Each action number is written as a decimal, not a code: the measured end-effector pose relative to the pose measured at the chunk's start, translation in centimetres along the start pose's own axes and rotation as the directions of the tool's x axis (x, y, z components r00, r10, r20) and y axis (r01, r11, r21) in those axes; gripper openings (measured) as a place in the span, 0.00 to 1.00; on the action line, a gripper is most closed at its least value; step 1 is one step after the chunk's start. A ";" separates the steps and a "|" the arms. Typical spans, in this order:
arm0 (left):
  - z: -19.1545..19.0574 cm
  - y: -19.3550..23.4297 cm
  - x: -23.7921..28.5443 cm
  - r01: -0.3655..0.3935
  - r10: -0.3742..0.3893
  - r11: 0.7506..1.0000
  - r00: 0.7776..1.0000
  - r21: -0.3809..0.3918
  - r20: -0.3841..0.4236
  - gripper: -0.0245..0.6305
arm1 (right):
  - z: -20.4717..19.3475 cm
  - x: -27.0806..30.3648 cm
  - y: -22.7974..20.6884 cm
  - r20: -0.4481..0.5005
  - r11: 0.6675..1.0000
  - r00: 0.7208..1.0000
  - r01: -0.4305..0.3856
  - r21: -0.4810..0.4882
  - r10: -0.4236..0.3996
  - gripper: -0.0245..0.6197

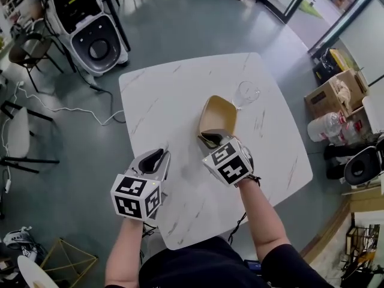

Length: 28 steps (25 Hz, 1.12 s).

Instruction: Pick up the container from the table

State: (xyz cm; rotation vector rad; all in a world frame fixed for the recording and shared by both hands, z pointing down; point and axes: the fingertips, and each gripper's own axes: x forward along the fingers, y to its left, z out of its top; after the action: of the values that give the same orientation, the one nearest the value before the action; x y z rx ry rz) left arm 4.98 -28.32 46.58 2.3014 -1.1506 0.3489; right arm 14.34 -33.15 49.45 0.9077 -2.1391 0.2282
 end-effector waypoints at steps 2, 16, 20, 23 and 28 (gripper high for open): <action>-0.2 -0.1 -1.4 0.012 -0.012 1.000 1.000 0.003 0.007 0.12 | 0.0 -1.0 1.2 0.013 1.000 1.000 0.018 0.020 -0.018 0.08; 0.0 -0.5 -9.4 0.081 -0.083 0.994 0.996 0.069 0.031 0.11 | 1.7 -7.5 9.0 0.125 0.978 0.986 0.085 0.189 -0.110 0.08; -0.7 -1.7 -11.0 0.115 -0.117 0.989 0.993 0.089 0.025 0.10 | 1.5 -9.7 11.1 0.173 0.963 0.976 0.084 0.255 -0.131 0.08; -1.0 -2.5 -12.2 0.143 -0.146 0.984 0.989 0.104 0.022 0.09 | 1.6 -11.1 12.6 0.214 0.947 0.966 0.075 0.311 -0.147 0.08; -1.2 -2.4 -14.6 0.157 -0.163 0.980 0.986 0.126 0.039 0.08 | 3.0 -13.5 15.3 0.334 0.895 0.929 -0.006 0.445 -0.160 0.08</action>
State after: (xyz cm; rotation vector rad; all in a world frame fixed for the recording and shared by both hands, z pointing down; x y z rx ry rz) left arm -1.89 -16.83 40.20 2.5038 -0.9832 0.3108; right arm 8.20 -16.13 39.61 1.3859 -2.4321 0.5597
